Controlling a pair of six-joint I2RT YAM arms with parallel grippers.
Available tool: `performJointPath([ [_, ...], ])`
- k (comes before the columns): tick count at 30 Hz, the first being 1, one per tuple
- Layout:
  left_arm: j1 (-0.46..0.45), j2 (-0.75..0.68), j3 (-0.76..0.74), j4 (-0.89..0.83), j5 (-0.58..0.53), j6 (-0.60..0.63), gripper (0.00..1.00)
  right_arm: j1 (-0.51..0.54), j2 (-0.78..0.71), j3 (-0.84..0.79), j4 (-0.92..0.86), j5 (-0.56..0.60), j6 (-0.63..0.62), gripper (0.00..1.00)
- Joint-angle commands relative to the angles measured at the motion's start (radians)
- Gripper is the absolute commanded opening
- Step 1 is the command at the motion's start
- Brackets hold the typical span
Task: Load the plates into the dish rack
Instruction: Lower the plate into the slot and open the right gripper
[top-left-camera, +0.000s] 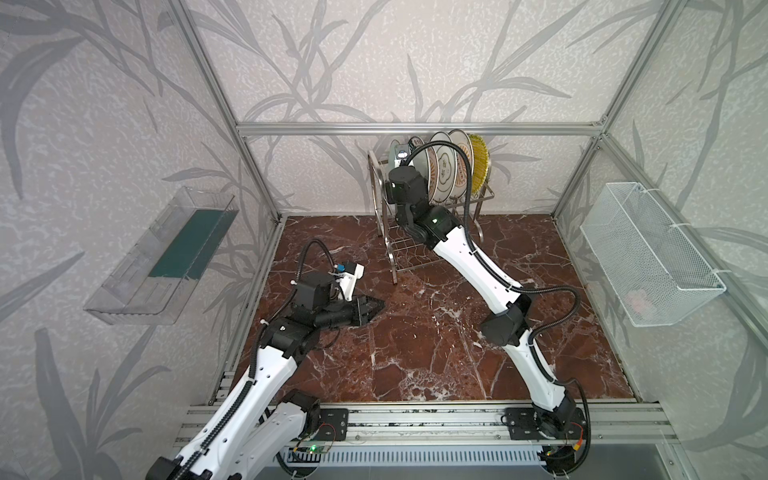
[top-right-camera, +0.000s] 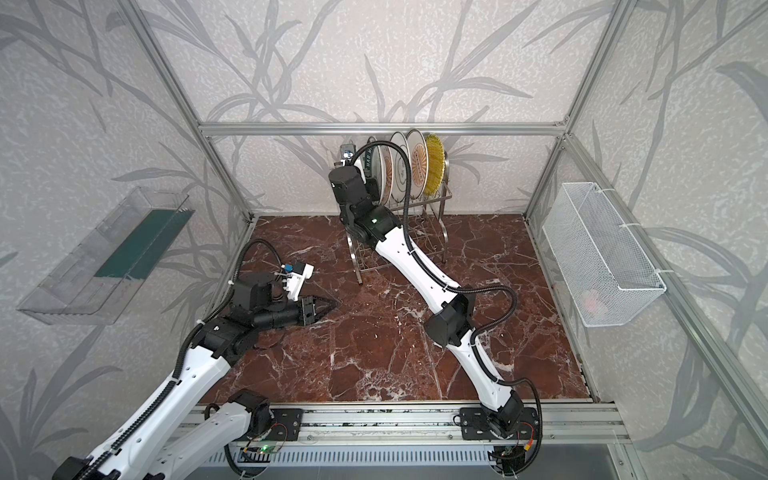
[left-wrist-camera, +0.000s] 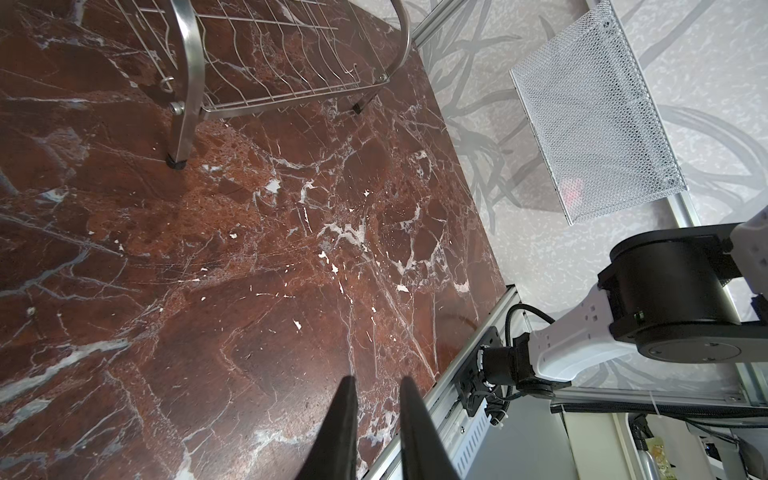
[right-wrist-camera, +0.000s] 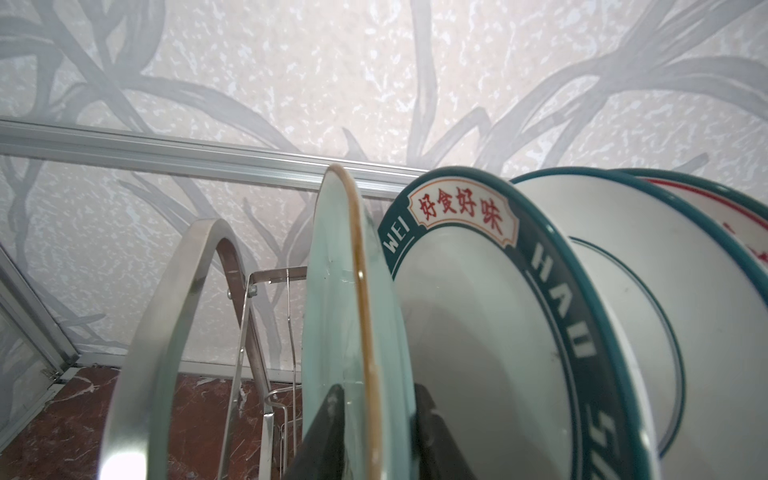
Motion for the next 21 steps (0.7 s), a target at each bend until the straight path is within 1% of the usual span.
performJointPath([
  [1, 0.004, -0.013, 0.029, -0.021, 0.003, 0.019, 0.19, -0.004, -0.041, -0.005, 0.043, -0.009, 0.009, 0.33],
  [5, 0.004, -0.013, 0.029, -0.021, 0.003, 0.018, 0.19, -0.003, -0.061, -0.006, 0.041, -0.022, 0.004, 0.40],
  [10, 0.004, -0.011, 0.029, -0.020, 0.001, 0.017, 0.19, -0.003, -0.096, -0.005, 0.030, -0.060, 0.001, 0.54],
  [13, 0.004, -0.012, 0.029, -0.020, -0.003, 0.016, 0.19, -0.001, -0.118, -0.006, 0.021, -0.080, 0.002, 0.59],
  [15, 0.004, -0.016, 0.028, -0.022, -0.011, 0.018, 0.19, -0.001, -0.133, -0.006, 0.015, -0.090, 0.005, 0.61],
  [21, 0.004, -0.019, 0.030, -0.027, -0.027, 0.009, 0.19, -0.001, -0.187, -0.008, -0.010, -0.121, 0.005, 0.62],
])
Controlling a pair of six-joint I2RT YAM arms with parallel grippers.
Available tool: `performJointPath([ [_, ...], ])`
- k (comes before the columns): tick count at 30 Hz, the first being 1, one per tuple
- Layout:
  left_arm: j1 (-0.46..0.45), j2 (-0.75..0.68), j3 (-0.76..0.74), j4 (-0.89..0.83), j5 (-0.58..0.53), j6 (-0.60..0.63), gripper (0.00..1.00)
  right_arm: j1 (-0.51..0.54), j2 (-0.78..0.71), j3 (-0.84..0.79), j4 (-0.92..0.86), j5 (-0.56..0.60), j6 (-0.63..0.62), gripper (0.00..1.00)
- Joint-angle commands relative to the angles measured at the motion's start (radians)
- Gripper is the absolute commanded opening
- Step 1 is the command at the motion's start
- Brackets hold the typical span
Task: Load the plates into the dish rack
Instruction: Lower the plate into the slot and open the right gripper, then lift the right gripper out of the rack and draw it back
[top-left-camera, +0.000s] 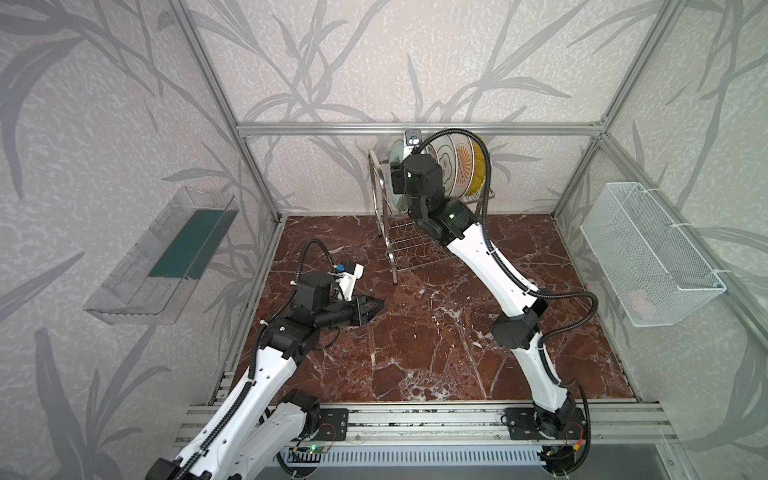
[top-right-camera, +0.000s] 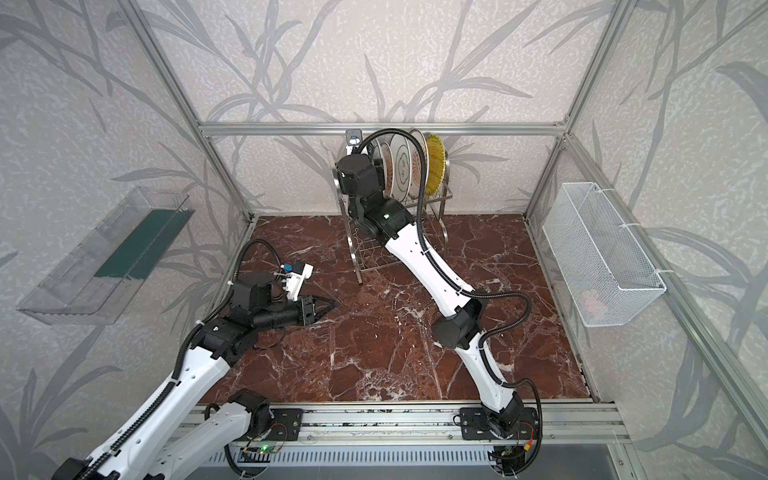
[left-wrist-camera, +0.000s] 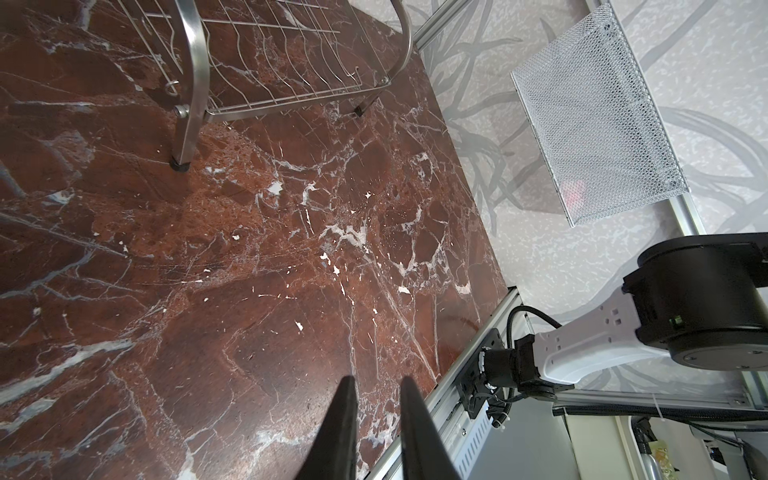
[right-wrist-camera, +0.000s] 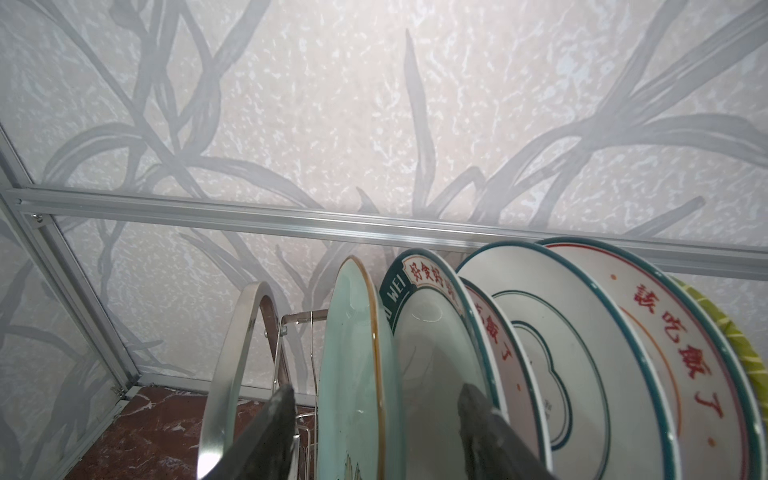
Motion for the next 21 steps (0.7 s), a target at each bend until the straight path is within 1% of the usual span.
performJointPath([
  [1, 0.004, -0.014, 0.032, -0.029, -0.024, 0.008, 0.19, 0.003, -0.082, -0.006, -0.012, -0.030, 0.006, 0.62],
  [3, 0.004, -0.012, 0.038, -0.040, -0.051, 0.004, 0.19, 0.003, -0.104, -0.014, -0.028, -0.040, 0.003, 0.63],
  [7, 0.004, 0.013, 0.059, -0.068, -0.138, -0.007, 0.19, 0.002, -0.164, -0.057, -0.068, -0.053, -0.012, 0.63],
  [11, 0.006, 0.042, 0.075, -0.062, -0.193, -0.014, 0.20, -0.003, -0.272, -0.198, -0.071, -0.047, -0.034, 0.63],
  [14, 0.007, 0.064, 0.098, -0.062, -0.225, -0.005, 0.20, -0.020, -0.397, -0.383, -0.027, -0.050, -0.043, 0.68],
  [16, 0.009, 0.081, 0.118, -0.065, -0.240, 0.001, 0.21, -0.041, -0.506, -0.562, 0.032, -0.058, -0.034, 0.72],
  [19, 0.015, 0.111, 0.149, -0.071, -0.252, 0.009, 0.21, -0.093, -0.682, -0.812, 0.113, -0.096, 0.020, 0.73],
  [21, 0.019, 0.126, 0.167, -0.074, -0.263, 0.011, 0.22, -0.139, -0.778, -0.949, 0.134, -0.132, 0.068, 0.74],
])
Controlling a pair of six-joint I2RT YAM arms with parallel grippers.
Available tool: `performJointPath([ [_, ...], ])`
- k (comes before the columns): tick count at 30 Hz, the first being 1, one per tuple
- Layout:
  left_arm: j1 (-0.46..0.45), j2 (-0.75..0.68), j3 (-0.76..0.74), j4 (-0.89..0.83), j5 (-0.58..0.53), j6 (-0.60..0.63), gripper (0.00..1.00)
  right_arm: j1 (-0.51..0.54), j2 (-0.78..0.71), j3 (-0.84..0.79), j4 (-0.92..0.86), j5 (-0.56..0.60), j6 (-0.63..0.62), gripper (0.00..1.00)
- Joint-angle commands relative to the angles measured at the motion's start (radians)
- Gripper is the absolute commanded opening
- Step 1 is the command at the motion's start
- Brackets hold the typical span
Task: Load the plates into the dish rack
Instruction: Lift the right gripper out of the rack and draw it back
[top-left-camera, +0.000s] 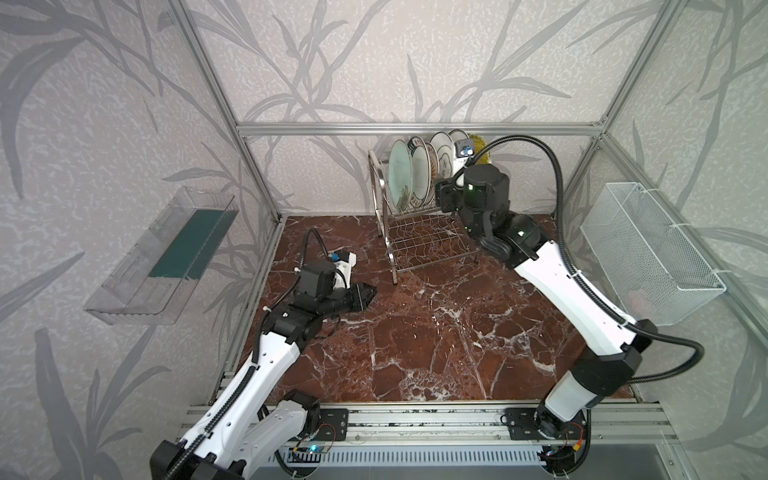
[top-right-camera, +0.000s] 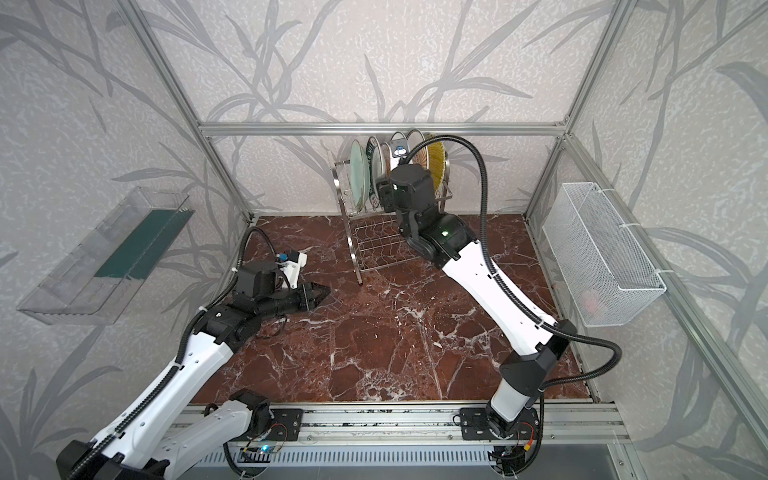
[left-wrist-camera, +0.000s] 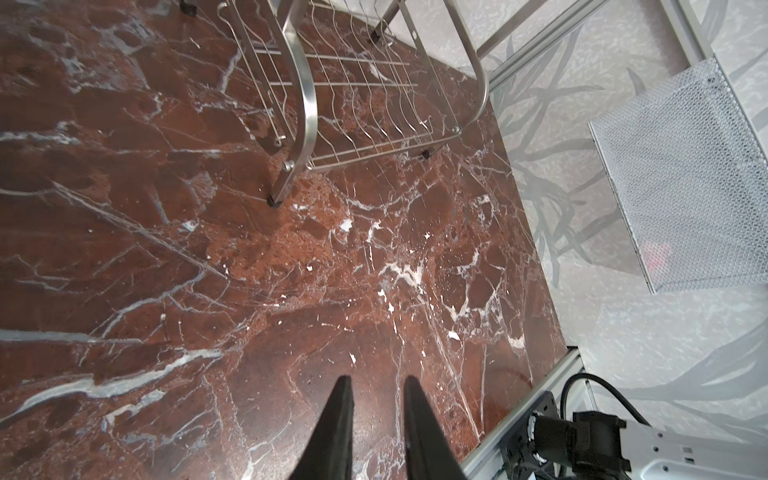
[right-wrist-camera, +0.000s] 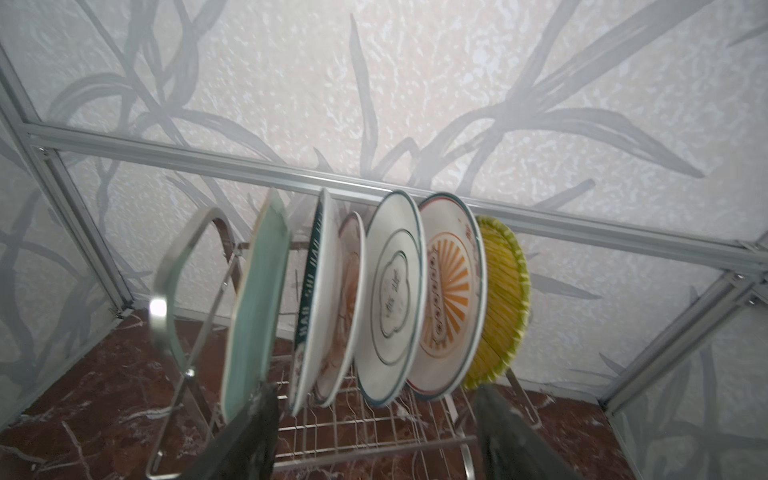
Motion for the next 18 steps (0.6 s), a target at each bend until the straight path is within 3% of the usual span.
performJointPath([
  [1, 0.012, 0.023, 0.051, -0.019, -0.041, 0.018, 0.23, -0.071, -0.159, -0.162, 0.088, -0.049, 0.084, 0.74],
  [12, 0.052, 0.116, 0.146, -0.015, -0.035, 0.016, 0.30, -0.284, -0.453, -0.522, -0.051, -0.167, 0.169, 0.76],
  [18, 0.087, 0.148, 0.192, -0.029, -0.024, 0.024, 0.44, -0.368, -0.530, -0.646, -0.108, -0.235, 0.186, 0.79],
])
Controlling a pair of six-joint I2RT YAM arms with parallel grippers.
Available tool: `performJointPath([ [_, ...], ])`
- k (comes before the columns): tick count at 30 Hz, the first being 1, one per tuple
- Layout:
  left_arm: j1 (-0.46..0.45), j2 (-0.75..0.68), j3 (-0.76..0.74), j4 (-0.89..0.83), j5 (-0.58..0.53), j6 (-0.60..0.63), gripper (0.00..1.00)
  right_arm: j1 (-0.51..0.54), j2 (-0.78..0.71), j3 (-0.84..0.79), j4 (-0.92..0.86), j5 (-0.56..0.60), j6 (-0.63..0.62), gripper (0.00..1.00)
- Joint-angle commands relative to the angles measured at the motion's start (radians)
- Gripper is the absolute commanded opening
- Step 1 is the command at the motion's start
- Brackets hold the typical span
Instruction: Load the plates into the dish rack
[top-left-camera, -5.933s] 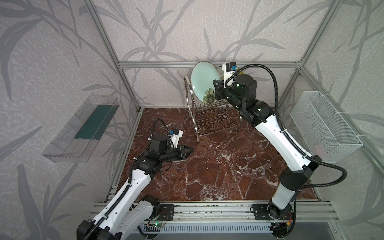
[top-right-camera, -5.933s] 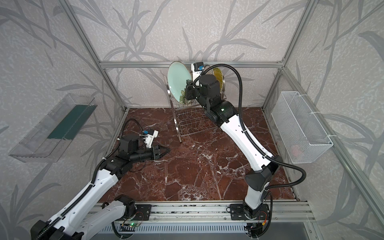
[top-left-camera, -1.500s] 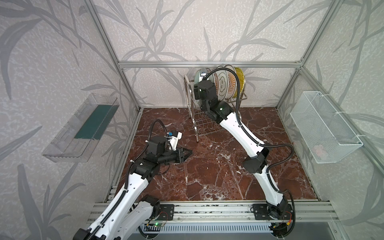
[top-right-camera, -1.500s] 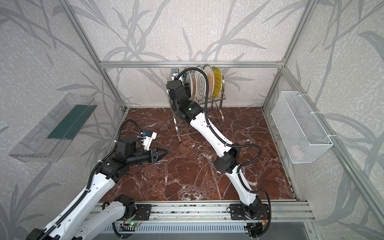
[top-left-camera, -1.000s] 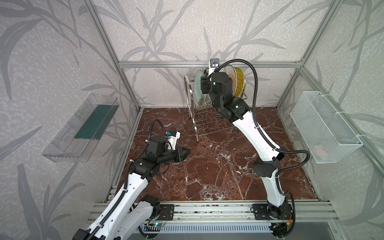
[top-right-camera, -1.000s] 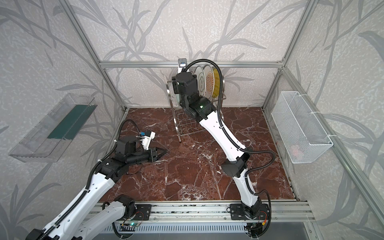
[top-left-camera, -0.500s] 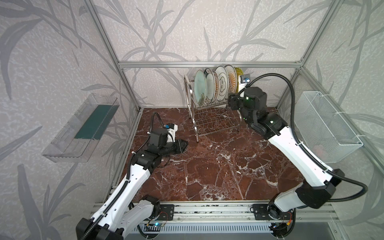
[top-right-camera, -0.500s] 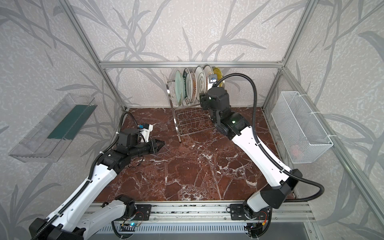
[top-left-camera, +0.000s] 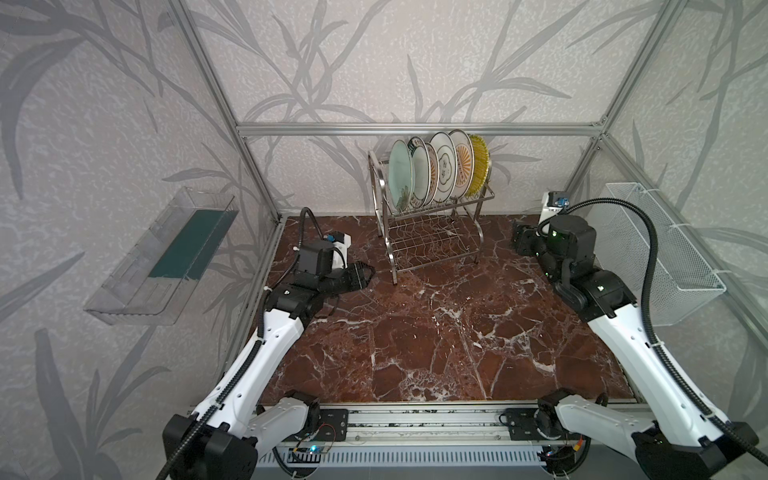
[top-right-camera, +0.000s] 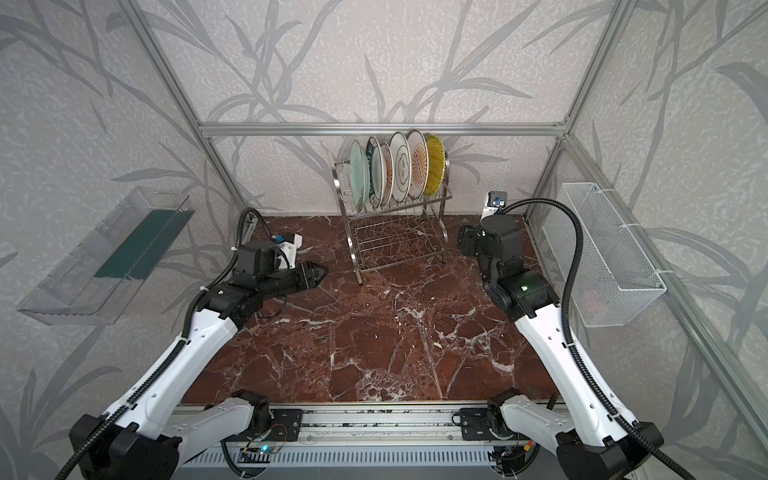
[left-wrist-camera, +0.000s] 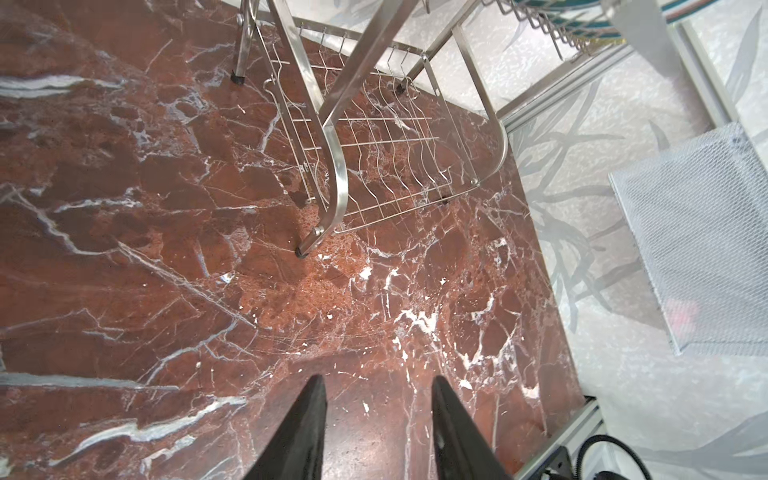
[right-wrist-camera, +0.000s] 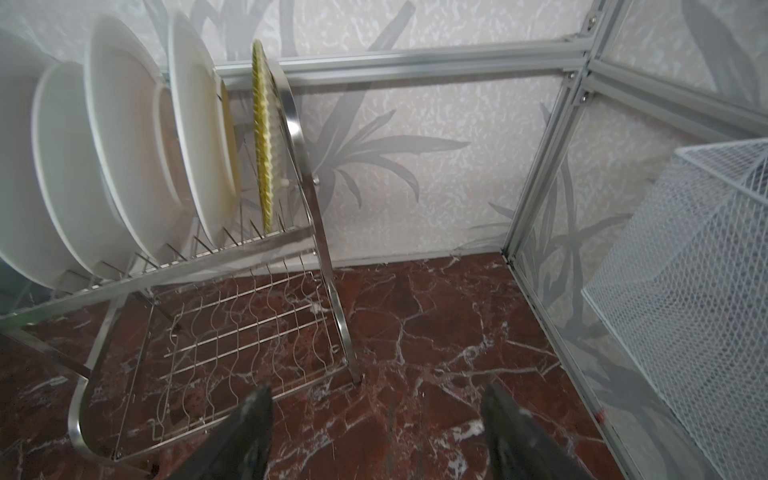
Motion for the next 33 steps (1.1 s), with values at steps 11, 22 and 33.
performJointPath([
  [11, 0.047, 0.036, 0.076, -0.044, -0.063, -0.004, 0.99, -0.098, -0.101, -0.162, -0.133, -0.106, 0.026, 0.99],
  [22, 0.069, 0.044, 0.044, 0.045, -0.109, -0.020, 0.99, -0.149, -0.169, -0.229, -0.143, -0.112, -0.019, 0.99],
  [33, 0.083, -0.009, -0.094, 0.262, -0.368, 0.114, 0.99, -0.249, -0.216, -0.330, -0.092, -0.221, -0.025, 0.99],
])
